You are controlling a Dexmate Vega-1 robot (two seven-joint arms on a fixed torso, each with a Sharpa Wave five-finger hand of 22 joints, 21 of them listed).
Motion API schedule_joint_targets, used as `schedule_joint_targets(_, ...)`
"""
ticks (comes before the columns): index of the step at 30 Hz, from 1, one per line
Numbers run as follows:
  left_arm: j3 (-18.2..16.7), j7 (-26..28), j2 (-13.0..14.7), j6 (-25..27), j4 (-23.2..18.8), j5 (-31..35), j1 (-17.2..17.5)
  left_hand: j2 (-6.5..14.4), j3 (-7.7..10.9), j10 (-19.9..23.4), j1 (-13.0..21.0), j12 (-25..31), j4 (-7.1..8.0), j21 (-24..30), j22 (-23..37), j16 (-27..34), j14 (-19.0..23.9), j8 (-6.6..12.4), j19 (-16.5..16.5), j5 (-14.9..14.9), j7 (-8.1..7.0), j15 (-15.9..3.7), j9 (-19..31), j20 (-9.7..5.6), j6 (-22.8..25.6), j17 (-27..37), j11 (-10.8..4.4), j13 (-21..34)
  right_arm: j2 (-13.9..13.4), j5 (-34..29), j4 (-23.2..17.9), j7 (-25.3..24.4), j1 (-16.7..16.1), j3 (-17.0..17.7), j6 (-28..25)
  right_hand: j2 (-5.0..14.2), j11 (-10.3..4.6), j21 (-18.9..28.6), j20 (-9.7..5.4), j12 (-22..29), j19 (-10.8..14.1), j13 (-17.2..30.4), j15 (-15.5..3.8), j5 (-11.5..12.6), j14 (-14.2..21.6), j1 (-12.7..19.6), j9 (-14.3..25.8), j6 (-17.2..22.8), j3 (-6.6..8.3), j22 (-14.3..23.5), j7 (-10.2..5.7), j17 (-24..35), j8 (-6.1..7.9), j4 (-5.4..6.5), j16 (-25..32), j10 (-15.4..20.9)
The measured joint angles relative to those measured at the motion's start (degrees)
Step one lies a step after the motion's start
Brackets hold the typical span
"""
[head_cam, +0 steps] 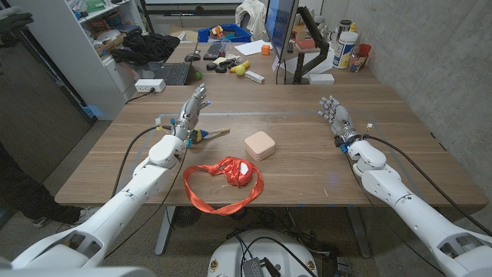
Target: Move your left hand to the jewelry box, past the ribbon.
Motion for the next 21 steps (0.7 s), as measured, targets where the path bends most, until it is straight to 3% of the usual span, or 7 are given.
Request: schedule_joint_targets(21, 0.63, -0.21, 2.06, -0.86, -1.94, 3.11, -1.12, -0.06, -0.02, 0.00, 0.52, 0.00, -0.48, -0.62, -0.01, 0.00, 0.00, 0.00, 0.00, 0.00, 0.22, 0.00, -0.01, 0.00, 0.40, -0.15, 0.00, -0.01, 0.02, -0.18, -0.19, -0.15, -0.01, -0.12, 0.04, 0.00, 0.00, -0.44, 0.00, 0.00, 0.00, -0.01, 0.00, 0.00, 0.00, 0.00, -0.01, 0.32, -0.16, 0.00, -0.32, -0.01, 0.00, -0.16, 0.00, 0.00)
